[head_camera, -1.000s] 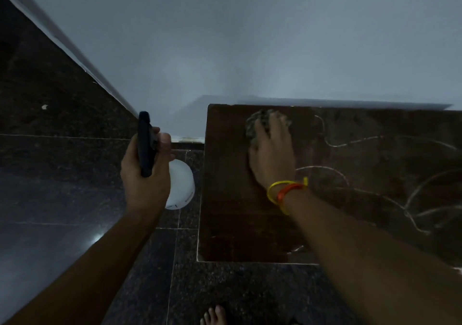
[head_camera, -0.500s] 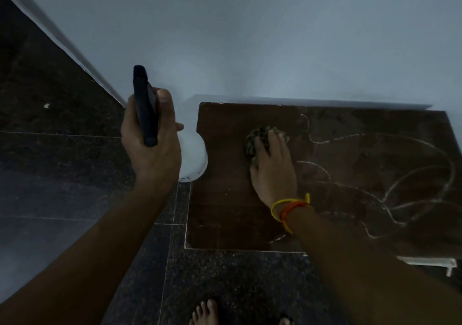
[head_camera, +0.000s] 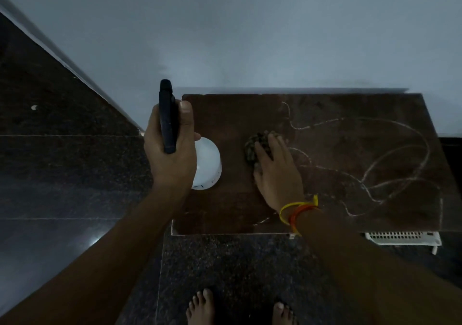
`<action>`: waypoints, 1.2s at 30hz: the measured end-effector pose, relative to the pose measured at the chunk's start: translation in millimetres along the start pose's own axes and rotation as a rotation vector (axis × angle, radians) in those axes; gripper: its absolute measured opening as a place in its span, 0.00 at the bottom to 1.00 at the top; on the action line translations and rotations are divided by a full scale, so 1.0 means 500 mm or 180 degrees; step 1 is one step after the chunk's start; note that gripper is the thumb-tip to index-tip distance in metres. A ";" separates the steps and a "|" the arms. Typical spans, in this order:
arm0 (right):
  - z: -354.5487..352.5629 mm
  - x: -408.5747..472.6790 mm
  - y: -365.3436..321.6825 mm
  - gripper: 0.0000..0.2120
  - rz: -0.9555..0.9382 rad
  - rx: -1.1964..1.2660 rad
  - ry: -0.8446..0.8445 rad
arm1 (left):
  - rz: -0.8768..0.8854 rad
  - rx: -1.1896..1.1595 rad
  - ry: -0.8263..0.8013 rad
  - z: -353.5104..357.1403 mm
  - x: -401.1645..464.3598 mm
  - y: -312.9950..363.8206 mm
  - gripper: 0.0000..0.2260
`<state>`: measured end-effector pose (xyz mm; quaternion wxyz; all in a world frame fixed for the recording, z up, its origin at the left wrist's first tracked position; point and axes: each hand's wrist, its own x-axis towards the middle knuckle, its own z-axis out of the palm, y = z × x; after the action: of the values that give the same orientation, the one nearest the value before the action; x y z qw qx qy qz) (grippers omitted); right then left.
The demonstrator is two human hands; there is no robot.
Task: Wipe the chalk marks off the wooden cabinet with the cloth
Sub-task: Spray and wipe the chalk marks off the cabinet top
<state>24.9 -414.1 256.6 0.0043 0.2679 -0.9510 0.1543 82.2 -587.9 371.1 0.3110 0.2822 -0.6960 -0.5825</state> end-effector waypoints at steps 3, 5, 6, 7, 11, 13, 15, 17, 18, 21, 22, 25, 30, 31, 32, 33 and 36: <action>0.005 0.003 -0.004 0.25 0.0424 0.0039 0.0078 | -0.0049 -0.0019 -0.0023 0.002 -0.016 -0.001 0.03; 0.006 -0.032 -0.031 0.25 0.0528 0.0034 0.0107 | -0.0087 -0.0033 -0.0023 0.004 -0.028 -0.003 0.03; 0.005 -0.058 -0.045 0.26 0.0512 0.0018 0.0066 | -0.0090 -0.0037 -0.0030 0.006 -0.034 -0.004 0.03; 0.003 -0.085 -0.058 0.27 0.0453 -0.0005 -0.0002 | -0.0086 -0.0032 -0.0040 0.008 -0.039 -0.003 0.03; 0.002 -0.142 -0.070 0.31 0.0193 -0.0016 -0.0230 | -0.0099 -0.0052 -0.0074 0.019 -0.056 0.005 0.02; 0.000 -0.131 -0.047 0.29 0.0100 -0.0097 -0.0219 | -0.0071 -0.0092 -0.0153 0.025 -0.067 0.014 0.02; -0.006 -0.129 -0.030 0.28 0.0263 -0.0166 -0.0145 | -0.0062 -0.0125 -0.0233 0.027 -0.080 0.021 0.02; -0.011 -0.150 -0.034 0.28 0.0555 -0.0144 -0.0089 | -0.0057 -0.0130 -0.0253 0.026 -0.091 0.024 0.02; -0.013 -0.169 -0.045 0.29 0.0628 -0.0114 -0.0097 | -0.0048 -0.0122 -0.0250 0.025 -0.096 0.024 0.02; -0.016 -0.228 -0.074 0.31 0.0445 -0.0012 -0.0228 | -0.0010 -0.0102 -0.0226 0.024 -0.111 0.027 0.02; -0.018 -0.238 -0.070 0.31 0.0323 -0.0015 -0.0264 | 0.0004 -0.0092 -0.0221 0.024 -0.115 0.030 0.02; -0.030 -0.234 -0.018 0.31 0.0223 -0.0098 -0.0336 | 0.0051 -0.0063 -0.0216 0.023 -0.127 0.040 0.03; -0.063 -0.225 0.088 0.28 0.0754 -0.0242 -0.0293 | 0.0011 -0.0076 -0.0191 0.022 -0.145 0.047 0.04; -0.066 -0.229 0.093 0.29 0.0794 -0.0263 -0.0289 | -0.0002 -0.0088 -0.0188 0.025 -0.149 0.047 0.04; -0.067 -0.234 0.091 0.30 0.0816 -0.0252 -0.0273 | -0.0007 -0.0090 -0.0182 0.028 -0.153 0.048 0.04; -0.068 -0.240 0.083 0.30 0.0822 -0.0217 -0.0272 | -0.0014 -0.0085 -0.0177 0.031 -0.157 0.048 0.04; -0.062 -0.249 0.067 0.30 0.0654 -0.0103 -0.0343 | -0.0084 -0.0047 -0.0206 0.044 -0.169 0.052 0.03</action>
<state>112.4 -314.6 265.2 -0.0583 0.1767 -0.9747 0.1240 119.4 -505.9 385.3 0.2827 0.2701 -0.6975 -0.6005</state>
